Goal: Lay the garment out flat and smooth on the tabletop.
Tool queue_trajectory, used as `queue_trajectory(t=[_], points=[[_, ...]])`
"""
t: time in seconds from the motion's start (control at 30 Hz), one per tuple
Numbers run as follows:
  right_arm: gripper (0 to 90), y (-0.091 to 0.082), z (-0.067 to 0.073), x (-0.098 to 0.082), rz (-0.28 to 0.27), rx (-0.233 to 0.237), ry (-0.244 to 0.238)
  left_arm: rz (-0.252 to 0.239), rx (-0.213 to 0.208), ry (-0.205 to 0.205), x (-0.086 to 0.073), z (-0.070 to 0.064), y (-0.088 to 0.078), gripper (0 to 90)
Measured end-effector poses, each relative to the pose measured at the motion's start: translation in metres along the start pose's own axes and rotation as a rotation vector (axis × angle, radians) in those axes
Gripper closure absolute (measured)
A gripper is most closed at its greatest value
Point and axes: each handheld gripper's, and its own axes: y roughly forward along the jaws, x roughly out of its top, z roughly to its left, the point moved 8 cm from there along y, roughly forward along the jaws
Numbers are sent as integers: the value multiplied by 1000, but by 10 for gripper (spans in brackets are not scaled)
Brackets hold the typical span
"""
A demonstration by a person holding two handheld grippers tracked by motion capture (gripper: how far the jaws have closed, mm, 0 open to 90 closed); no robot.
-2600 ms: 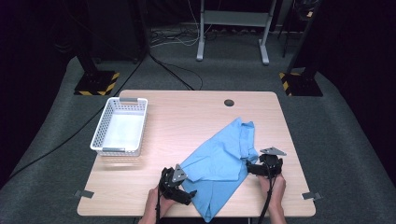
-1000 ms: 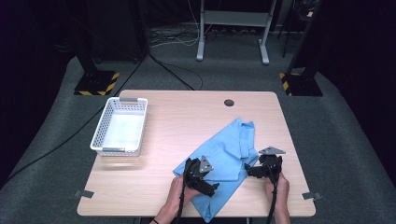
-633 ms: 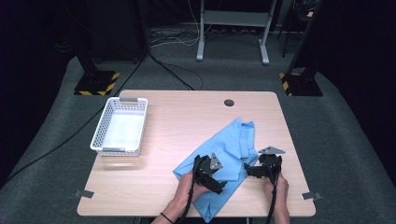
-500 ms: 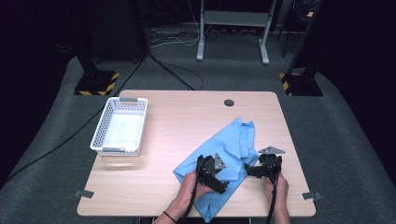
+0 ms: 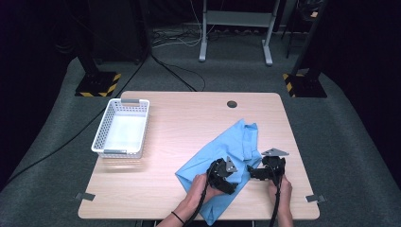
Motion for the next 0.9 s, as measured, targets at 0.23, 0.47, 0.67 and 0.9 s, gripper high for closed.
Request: queue_trajectory(t=[0.23,0.47,0.67,0.9], points=[[0,0,0,0,0,1,0,-22,-9,12,4,4,1,572],[0,0,0,0,0,2,0,-11,33,67,7,4,1,793],[0,0,0,0,0,1,-1,-62,46,34,11,14,-5,862],[0,0,0,0,0,2,-3,-129,69,-11,21,36,-23,862]])
